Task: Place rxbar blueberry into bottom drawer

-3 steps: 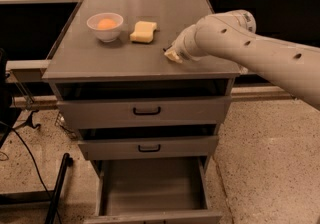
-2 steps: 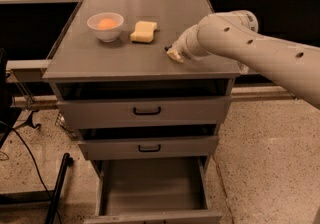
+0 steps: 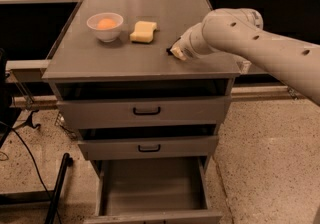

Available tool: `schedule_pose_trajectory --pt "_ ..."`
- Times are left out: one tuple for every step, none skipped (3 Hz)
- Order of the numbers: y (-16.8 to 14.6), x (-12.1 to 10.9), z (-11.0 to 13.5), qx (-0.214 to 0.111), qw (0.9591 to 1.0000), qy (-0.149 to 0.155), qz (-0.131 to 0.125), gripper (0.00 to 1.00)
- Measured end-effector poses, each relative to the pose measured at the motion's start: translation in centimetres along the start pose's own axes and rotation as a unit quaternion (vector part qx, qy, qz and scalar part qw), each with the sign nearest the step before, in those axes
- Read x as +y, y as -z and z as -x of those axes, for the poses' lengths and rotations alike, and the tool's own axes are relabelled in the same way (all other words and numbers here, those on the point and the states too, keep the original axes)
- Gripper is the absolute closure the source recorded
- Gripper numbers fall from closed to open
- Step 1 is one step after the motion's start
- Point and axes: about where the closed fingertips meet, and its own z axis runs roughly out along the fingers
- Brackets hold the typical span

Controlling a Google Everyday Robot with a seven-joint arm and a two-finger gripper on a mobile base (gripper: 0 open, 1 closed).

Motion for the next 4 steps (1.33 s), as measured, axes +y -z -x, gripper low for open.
schedule_pose_trajectory --pt "0.0 0.0 0.0 0.000 1.0000 0.000 0.000 1.00" --pt "0.2 0.1 2.1 -0.007 0.9998 0.017 -0.006 1.00" --pt "0.6 0.1 3.6 -0.011 0.9995 0.028 -0.010 1.00" --pt "2.1 -0.3 5.5 -0.024 0.9987 0.044 -0.014 1.00"
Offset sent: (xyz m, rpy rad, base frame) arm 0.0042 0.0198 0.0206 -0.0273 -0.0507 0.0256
